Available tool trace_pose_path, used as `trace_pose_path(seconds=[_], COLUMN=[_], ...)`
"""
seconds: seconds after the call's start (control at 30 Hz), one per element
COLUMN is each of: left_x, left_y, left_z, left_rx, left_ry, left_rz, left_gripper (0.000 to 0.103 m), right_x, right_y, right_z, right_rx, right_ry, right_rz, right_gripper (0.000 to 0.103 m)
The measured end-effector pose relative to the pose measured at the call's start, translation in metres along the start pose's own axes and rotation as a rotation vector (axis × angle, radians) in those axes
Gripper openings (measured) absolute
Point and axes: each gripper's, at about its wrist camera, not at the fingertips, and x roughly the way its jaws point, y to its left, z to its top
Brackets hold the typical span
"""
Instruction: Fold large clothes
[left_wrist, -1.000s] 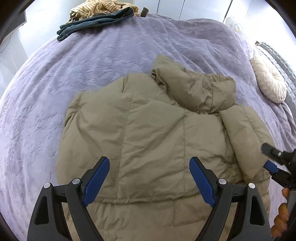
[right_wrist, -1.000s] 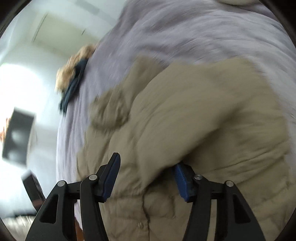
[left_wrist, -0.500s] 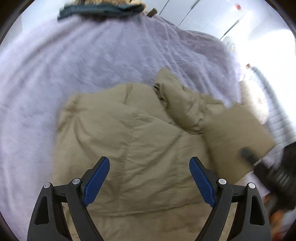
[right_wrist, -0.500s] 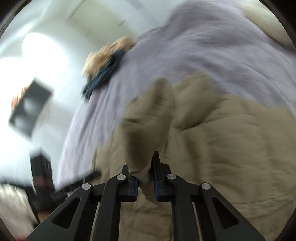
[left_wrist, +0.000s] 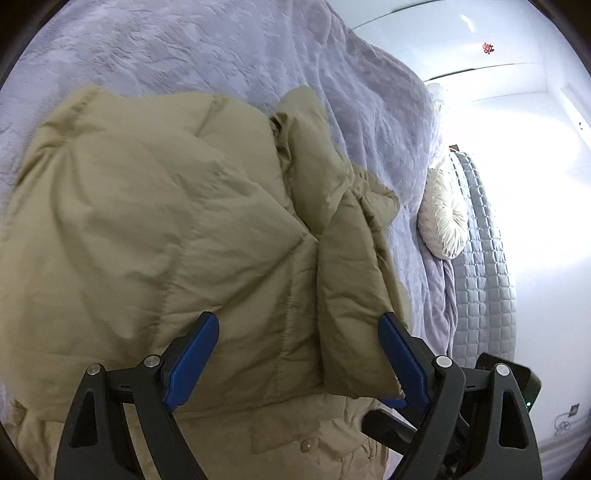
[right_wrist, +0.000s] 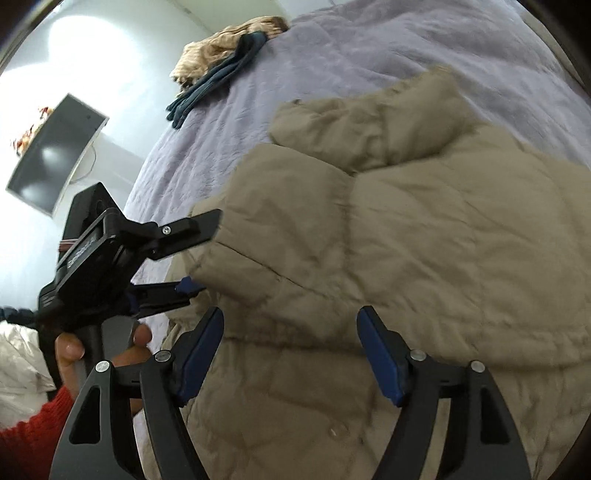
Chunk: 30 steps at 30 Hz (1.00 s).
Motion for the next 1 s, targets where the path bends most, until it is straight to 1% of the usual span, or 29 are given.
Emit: trace_pose_path(seconds=[0.1,0.2,0.27,0.3,0.37,0.43,0.5,0.57,0.63,0.67,0.7,0.73,0.77,0.8,0.9,1.0], left_x=[0.006,0.008,0.005,0.003,-0.001,-0.001,0.008,0.019,0.029,0.031,0.033,0.033,0.033,0.031,0.021,0.010], left_y=[-0.010,-0.017,-0.018,-0.019,-0.016,-0.014,-0.015,-0.018,-0.025,-0.027,-0.030,-0.030,-0.031,-0.034,-0.040,-0.035], left_z=[0.000,-0.001,-0.001,0.000,0.001,0.001,0.001,-0.002,-0.004,-0.007,-0.009,-0.011,-0.014,-0.016,-0.025,-0.035], left_rx=[0.028,0.049,0.043,0.028,0.007,0.002,0.010,0.044,0.101,0.117,0.137,0.150,0.167,0.185,0.250,0.282], left_ry=[0.007,0.017,0.016,0.010,-0.001,-0.001,0.028,0.053,0.057,0.058,0.064,0.075,0.081,0.079,0.051,0.031], left_rz=[0.006,0.003,-0.026,-0.057,-0.096,-0.101,-0.059,-0.001,0.087,0.108,0.126,0.133,0.137,0.139,0.167,0.210], left_gripper=[0.089,0.089,0.089,0.089,0.089,0.089,0.089,0.089,0.088,0.074,0.064,0.046,0.024,0.016,0.013,0.012], right_x=[-0.024,-0.050,-0.069,-0.077,-0.093,-0.101,-0.104,-0.103,-0.102,-0.100,-0.099,-0.097,-0.098,-0.098,-0.097,-0.097], right_y=[-0.034,-0.081,-0.120,-0.136,-0.170,-0.196,-0.211,-0.219,-0.222,-0.221,-0.221,-0.222,-0.223,-0.223,-0.222,-0.223], right_z=[-0.010,-0.020,-0.029,-0.033,-0.041,-0.043,-0.045,-0.046,-0.046,-0.045,-0.043,-0.042,-0.041,-0.041,-0.037,-0.034], right_rx=[0.075,0.210,0.330,0.384,0.501,0.588,0.644,0.679,0.690,0.689,0.685,0.682,0.677,0.673,0.667,0.655], right_ry=[-0.008,-0.028,-0.058,-0.075,-0.128,-0.166,-0.191,-0.208,-0.215,-0.214,-0.211,-0.207,-0.204,-0.202,-0.198,-0.192], right_rz=[-0.012,-0.041,-0.063,-0.069,-0.058,-0.029,0.001,0.016,0.024,0.021,0.016,0.010,0.004,-0.002,-0.009,-0.010], right_gripper=[0.077,0.077,0.077,0.077,0.077,0.077,0.077,0.077,0.077,0.077,0.077,0.077,0.077,0.077,0.077,0.077])
